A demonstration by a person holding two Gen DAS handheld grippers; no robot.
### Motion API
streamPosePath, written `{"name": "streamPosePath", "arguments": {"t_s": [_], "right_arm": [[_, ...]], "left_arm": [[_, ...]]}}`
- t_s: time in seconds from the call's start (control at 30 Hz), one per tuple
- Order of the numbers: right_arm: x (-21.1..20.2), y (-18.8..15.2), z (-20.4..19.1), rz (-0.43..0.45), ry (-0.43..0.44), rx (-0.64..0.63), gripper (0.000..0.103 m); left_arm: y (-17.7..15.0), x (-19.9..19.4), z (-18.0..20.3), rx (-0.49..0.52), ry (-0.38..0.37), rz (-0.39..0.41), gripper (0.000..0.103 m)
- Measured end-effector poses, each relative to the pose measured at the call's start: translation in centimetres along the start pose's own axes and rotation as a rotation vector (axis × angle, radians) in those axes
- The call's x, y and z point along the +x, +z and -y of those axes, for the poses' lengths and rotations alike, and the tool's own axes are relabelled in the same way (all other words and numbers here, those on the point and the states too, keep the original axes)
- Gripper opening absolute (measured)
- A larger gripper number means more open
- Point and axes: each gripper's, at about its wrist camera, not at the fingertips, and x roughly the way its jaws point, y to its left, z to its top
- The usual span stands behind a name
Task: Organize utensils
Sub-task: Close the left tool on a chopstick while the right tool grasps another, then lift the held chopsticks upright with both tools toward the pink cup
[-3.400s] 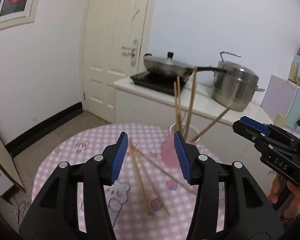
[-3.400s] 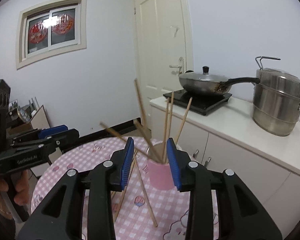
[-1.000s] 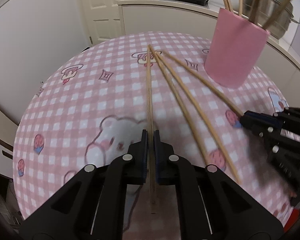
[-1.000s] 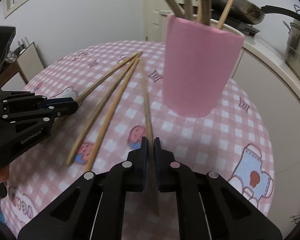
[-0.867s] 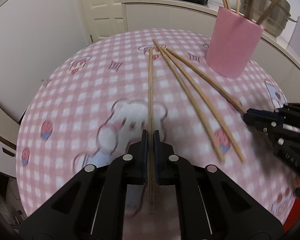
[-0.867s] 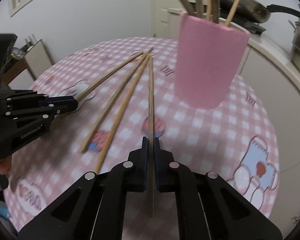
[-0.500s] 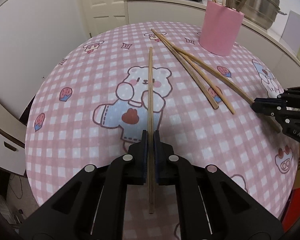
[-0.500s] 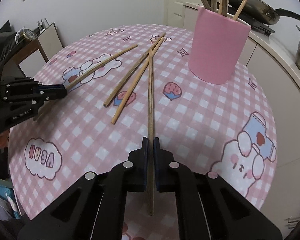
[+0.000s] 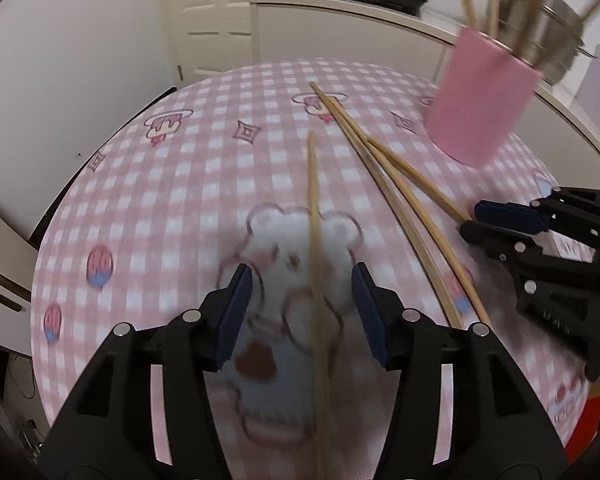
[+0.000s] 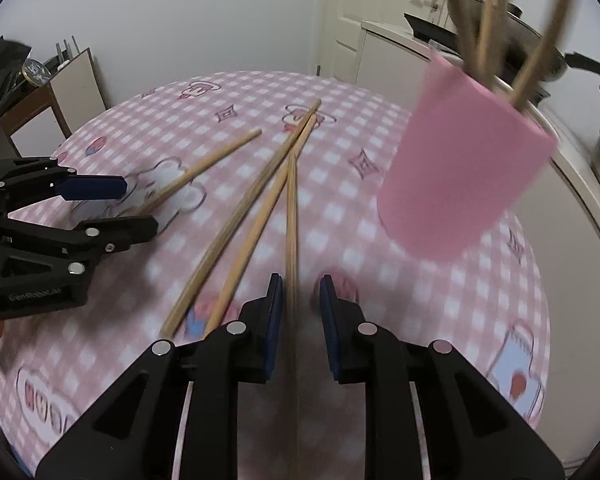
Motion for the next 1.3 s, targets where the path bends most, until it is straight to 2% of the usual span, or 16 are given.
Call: {"name": "streamPosePath", "arguments": {"t_s": [0.03,0.17,0.33,0.43,0.5,0.53,0.73,1.03,1.3], "right_arm": [[0.4,0.6,0.0,-0.001,-0.002,-0.005,0.018],[1.6,2.4,-0.2,-0.003,-0.005,-0.02,0.018],[2.9,3.9,-0.2,-0.008,-0.003,-0.016,0.018],[3.2,4.2,-0.3,-0.008,0.0,-0.017,0.016],[3.3,4.3,-0.3,-0.008,0.011,-0.014,0.009],[3.2,4.3,-0.4,-0.007,0.008,-0.016,0.004],[1.4,4.1,-0.7,0.041,0.017,-0.016,0.004],[-6.1,4.0,-1.5,0.193,0.066,-0.018,0.004],[-13.5,3.6,-2.5,0.331,0.085,-0.042,0.004]], "left_arm": [[0.6,0.4,-0.2,-0.002,0.005,0.001,0.051],[2.4,1.6,0.0,0.011,0.013,-0.004,0.038],[4.4,3.0,0.4,0.024,0.022,-0.005,0.033],[5.1,3.4,0.6,0.035,0.013,-0.001,0.02],[5.2,3.6,0.7,0.041,0.002,-0.001,0.006],[5.3,3.6,0.8,0.044,0.0,0.0,0.006],[5.4,2.1,0.5,0.01,-0.034,0.04,0.006],[5.0,-6.9,-0.2,-0.013,-0.082,0.212,0.006],[4.3,-13.5,1.4,0.019,-0.107,0.331,0.006]]}}
